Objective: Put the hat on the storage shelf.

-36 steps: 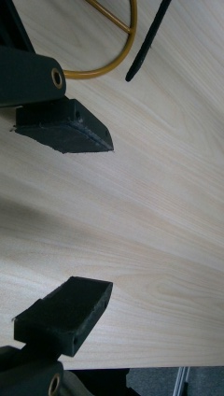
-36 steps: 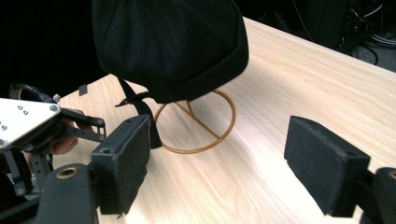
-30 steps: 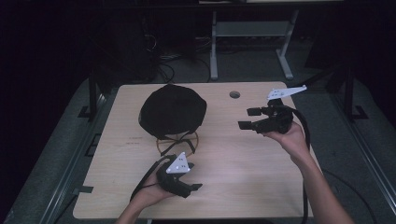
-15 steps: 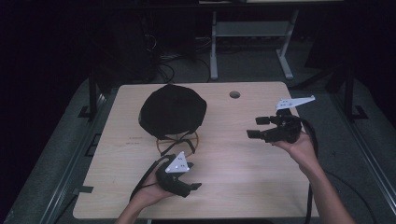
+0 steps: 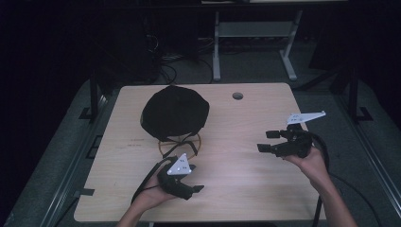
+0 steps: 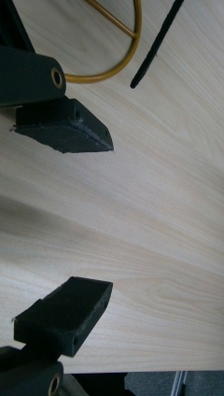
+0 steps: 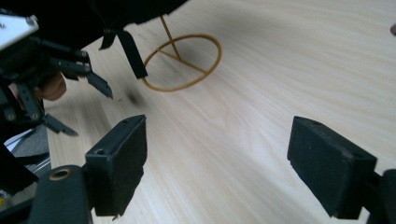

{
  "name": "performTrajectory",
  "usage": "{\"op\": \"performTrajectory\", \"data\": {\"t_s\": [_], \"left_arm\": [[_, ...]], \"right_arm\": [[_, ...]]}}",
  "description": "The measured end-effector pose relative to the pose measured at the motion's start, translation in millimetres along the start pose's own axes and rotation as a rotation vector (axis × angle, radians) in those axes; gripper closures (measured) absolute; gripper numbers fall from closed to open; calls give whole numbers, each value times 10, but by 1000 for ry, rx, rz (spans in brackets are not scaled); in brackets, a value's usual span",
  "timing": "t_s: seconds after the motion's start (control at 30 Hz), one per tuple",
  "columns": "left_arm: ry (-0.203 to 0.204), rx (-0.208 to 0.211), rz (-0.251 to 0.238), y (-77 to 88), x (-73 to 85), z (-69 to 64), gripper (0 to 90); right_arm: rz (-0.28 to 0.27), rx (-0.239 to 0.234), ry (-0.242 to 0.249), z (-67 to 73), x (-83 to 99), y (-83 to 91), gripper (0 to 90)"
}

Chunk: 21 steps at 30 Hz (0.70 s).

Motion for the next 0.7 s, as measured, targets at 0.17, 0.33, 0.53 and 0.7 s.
{"op": "performTrajectory", "data": {"t_s": [0.17,0.33,0.53,0.7], "left_arm": [[6,-2,-2,6,3,8,268],[4,-1,7,11,16,18,268],[9,-5,0,21,12,26,268],[10,-3,3,16,17,28,268]], "right_arm": [[6,7,-14,-15,151,35,195],[16,13,-29,-16,296,59,193],[18,13,-40,0,445,80,192],[20,21,-23,84,579,102,186]]}}
Point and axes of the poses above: each handheld gripper's, and its own axes: y roughly backward along the jaws, x roughly out of its underside, z roughly to its left, the point moved 8 cm from there along -y, roughly forward along the jaws, and after that the axes turned 1 degree about x, right-handed, at the moved point
